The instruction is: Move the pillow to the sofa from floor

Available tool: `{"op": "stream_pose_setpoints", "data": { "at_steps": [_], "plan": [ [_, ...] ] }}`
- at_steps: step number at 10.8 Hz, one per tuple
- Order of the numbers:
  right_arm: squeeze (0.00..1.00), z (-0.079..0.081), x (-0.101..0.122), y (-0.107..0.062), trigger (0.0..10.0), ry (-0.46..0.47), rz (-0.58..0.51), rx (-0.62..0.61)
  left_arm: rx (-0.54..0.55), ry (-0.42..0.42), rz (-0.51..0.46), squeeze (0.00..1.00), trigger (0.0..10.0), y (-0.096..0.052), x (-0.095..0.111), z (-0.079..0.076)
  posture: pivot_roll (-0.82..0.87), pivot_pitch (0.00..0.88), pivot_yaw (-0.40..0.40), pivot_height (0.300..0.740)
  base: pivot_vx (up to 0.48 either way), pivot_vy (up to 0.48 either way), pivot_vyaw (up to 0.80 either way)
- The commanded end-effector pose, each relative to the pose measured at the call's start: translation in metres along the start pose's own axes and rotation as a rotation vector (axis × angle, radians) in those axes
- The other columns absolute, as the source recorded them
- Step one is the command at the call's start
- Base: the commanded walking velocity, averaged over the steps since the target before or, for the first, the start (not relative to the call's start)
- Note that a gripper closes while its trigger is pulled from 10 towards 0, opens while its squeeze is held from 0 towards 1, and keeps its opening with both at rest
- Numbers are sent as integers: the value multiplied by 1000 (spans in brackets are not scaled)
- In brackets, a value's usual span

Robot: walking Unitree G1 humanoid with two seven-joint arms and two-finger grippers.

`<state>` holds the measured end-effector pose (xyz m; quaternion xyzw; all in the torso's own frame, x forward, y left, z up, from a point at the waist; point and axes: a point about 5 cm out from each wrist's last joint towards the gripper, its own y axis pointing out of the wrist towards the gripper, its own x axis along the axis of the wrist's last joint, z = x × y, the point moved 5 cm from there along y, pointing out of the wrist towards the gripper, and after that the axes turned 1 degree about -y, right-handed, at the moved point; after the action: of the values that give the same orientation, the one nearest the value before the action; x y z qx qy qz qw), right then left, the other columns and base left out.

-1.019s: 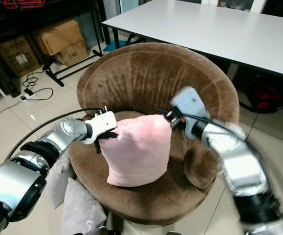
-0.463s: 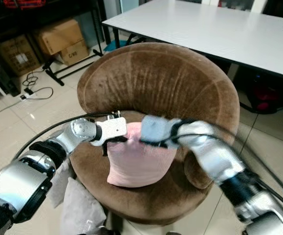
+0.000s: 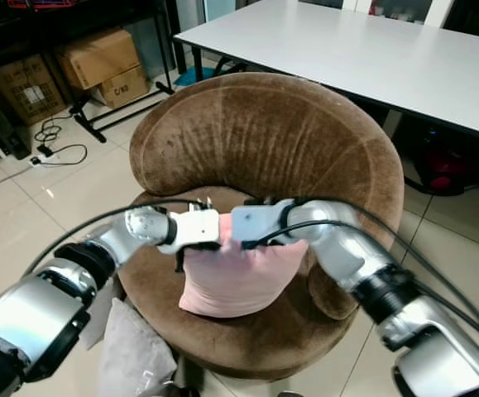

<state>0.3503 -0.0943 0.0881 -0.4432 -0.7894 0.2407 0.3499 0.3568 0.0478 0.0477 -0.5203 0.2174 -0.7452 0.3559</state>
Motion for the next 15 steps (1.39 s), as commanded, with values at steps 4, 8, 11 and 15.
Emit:
{"op": "stream_pose_setpoints", "data": {
  "at_steps": [4,8,11,15],
  "plan": [
    [0,19,-20,12,0,-4,88,41,-27,19,-2,0,0,1,2,-3,-227,0,65,740,0,0,0],
    [0,18,-13,16,0,87,43,27,-29,16,-8,0,0,0,4,-2,-230,0,72,740,0,0,0],
    [0,24,-15,18,0,100,55,43,-45,12,-17,0,0,2,5,-5,-230,0,80,740,0,0,0],
    [0,27,-13,19,0,124,44,45,-49,2,-24,0,0,3,7,-6,-228,0,82,740,0,0,0]
  ]
}}
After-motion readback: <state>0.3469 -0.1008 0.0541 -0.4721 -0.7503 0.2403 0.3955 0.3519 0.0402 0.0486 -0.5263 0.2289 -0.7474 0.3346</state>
